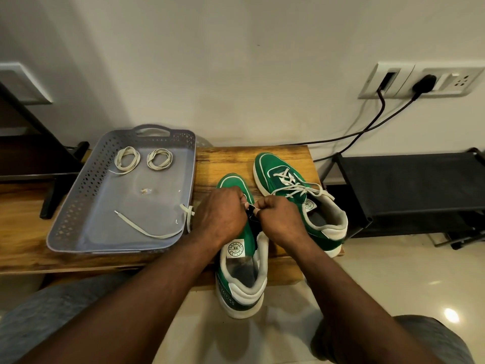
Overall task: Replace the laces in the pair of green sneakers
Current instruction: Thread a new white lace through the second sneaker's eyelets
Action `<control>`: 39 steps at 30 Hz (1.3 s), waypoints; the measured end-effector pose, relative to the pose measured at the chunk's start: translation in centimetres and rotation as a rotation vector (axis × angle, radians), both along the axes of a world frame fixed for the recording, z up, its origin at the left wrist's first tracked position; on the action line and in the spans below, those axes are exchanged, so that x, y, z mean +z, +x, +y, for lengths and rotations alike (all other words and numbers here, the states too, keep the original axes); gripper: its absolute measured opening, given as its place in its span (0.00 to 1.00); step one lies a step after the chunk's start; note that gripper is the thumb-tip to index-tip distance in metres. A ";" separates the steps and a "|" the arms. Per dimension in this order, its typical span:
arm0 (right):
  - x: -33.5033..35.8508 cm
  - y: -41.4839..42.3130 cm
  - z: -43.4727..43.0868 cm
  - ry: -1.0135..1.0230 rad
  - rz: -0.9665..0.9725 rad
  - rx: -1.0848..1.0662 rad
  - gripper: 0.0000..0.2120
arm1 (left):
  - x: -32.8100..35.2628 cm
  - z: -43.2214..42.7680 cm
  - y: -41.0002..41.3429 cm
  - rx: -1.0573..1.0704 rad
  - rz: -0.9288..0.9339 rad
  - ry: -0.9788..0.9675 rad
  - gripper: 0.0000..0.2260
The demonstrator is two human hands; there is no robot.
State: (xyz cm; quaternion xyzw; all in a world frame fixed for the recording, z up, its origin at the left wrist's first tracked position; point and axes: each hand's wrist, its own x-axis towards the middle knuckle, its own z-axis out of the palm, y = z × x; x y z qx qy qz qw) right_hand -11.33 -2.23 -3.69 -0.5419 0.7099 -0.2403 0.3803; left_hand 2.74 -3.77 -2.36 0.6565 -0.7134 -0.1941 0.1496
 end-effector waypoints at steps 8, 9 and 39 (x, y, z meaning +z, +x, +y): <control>-0.2 0.0 0.0 0.003 -0.015 -0.013 0.08 | 0.2 0.3 -0.2 0.016 0.005 -0.024 0.03; -0.2 0.0 0.0 0.003 -0.018 -0.017 0.08 | 0.2 0.4 -0.2 0.027 0.032 -0.023 0.05; -1.5 0.4 0.5 -0.148 -0.006 0.014 0.09 | 0.1 0.8 -0.5 0.224 0.142 -0.012 0.09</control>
